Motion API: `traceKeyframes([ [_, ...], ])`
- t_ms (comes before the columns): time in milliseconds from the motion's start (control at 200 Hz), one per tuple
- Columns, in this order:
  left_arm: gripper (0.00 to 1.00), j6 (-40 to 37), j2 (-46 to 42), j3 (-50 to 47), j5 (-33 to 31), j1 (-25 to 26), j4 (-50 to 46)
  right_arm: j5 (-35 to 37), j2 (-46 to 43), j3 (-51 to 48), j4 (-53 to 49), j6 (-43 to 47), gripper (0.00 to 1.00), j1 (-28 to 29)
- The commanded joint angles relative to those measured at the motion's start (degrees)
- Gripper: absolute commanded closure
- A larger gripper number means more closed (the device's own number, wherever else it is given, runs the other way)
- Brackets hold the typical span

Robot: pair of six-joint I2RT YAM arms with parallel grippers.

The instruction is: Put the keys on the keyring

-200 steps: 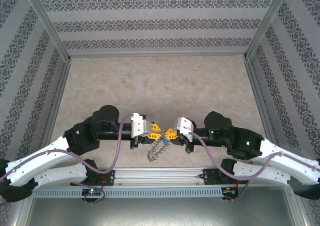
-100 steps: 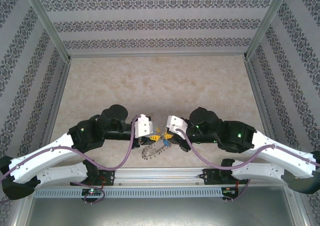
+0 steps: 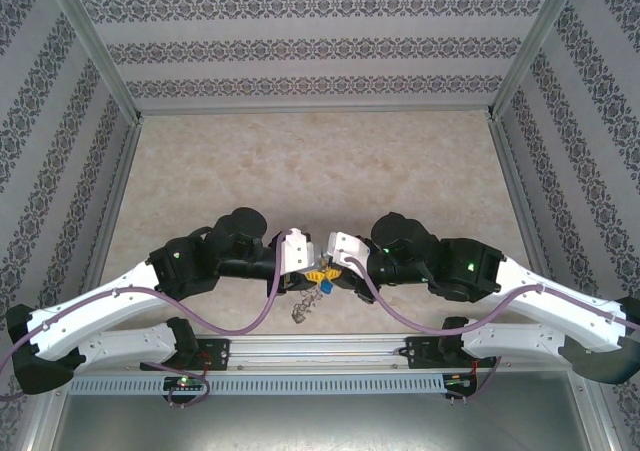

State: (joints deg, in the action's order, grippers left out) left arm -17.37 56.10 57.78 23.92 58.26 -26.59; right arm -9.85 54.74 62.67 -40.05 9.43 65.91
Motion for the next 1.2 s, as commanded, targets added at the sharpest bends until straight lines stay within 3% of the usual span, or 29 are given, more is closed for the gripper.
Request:
traceKeyframes([
  [0, 0.77, 0.1, -0.4, 0.3, 0.5, 0.5, 1.9, -3.5, -1.6, 2.2, 2.9, 1.1, 1.00, 1.0],
  [190, 0.82, 0.3, -0.4, 0.3, 1.1, 0.5, 2.6, -4.9, -2.7, 1.4, 4.3, 1.5, 1.00, 1.5],
  [405, 1.00, 0.9, -0.8, 0.0, 3.3, 0.5, 5.1, -5.4, -1.1, 1.2, 5.5, 1.4, 1.00, 1.8],
  [600, 1.00, 1.4, -1.9, -1.1, 3.1, 0.5, 6.6, -4.7, -1.2, 1.4, 6.0, 1.5, 1.00, 1.9],
  [714, 1.00, 2.0, -4.2, -2.9, 4.1, 0.5, 9.4, -3.8, -2.6, -0.1, 6.8, 0.0, 0.71, 2.0],
  [789, 1.00, 2.7, -5.5, -3.9, 5.3, 0.2, 11.6, -3.6, -4.4, -2.3, 8.1, -1.5, 0.63, 2.0],
  [964, 1.00, 3.8, -7.5, -4.8, 8.5, -0.3, 15.0, -5.9, -8.9, -6.4, 11.1, -5.1, 0.58, 1.6],
  [1194, 1.00, 4.7, -8.7, -5.4, 10.9, -0.4, 17.5, -6.7, -11.0, -8.4, 12.9, -6.6, 0.64, 1.2],
])
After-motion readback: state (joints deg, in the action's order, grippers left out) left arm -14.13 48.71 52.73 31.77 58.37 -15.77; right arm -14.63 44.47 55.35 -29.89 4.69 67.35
